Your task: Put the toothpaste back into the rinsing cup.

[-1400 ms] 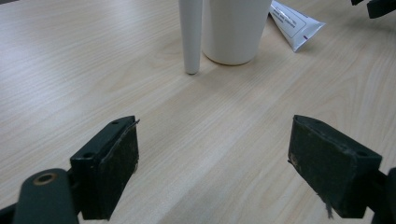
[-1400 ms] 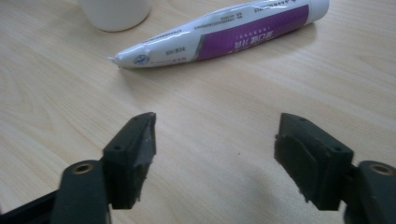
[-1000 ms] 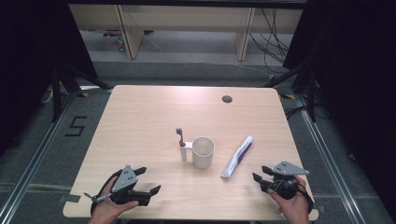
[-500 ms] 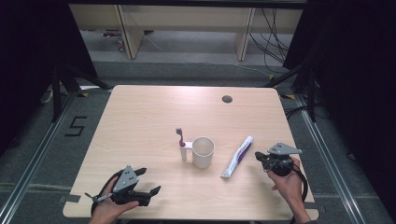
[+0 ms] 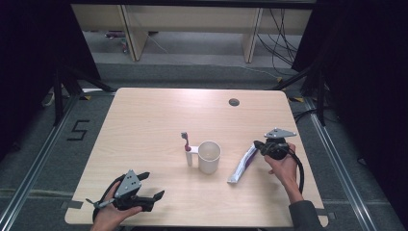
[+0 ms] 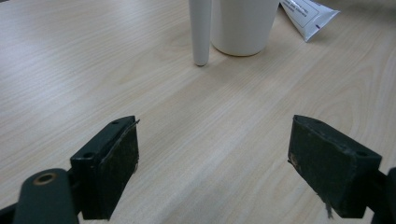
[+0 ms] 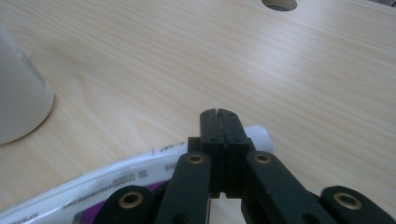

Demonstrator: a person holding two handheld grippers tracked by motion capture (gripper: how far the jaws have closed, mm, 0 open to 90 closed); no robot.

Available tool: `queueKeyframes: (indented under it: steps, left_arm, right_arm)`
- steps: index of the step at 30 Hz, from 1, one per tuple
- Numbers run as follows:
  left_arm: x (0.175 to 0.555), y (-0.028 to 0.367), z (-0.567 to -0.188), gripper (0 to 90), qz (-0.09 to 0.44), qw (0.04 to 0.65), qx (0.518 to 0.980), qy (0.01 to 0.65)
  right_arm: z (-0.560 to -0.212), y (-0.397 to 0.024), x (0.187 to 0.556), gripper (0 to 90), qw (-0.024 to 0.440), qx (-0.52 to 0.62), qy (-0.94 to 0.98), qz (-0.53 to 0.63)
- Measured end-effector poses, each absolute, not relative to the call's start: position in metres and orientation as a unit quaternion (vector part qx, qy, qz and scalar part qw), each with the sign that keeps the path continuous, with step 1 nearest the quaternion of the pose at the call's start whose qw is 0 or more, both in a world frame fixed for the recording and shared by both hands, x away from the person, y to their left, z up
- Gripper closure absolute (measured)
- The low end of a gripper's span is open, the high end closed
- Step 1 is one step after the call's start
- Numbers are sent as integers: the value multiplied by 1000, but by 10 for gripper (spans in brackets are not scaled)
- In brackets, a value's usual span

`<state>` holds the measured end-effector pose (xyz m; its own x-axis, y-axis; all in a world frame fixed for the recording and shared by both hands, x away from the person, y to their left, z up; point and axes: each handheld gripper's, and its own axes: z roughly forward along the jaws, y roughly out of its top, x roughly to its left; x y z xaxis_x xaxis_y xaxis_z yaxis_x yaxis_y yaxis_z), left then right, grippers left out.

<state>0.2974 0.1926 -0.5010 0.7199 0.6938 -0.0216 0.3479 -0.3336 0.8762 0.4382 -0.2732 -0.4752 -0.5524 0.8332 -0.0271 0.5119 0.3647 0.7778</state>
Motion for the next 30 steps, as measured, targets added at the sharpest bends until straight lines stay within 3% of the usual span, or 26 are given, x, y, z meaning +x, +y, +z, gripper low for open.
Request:
queueKeyframes:
  steps: [16, 30]
  left_arm:
    - [299, 192, -503, 159, 180, 467, 805, 320]
    - [298, 191, -503, 159, 176, 467, 806, 317]
  right_arm:
    - [-489, -265, 467, 900, 200, 435, 819, 318]
    - [-487, -283, 431, 900, 169, 450, 823, 304]
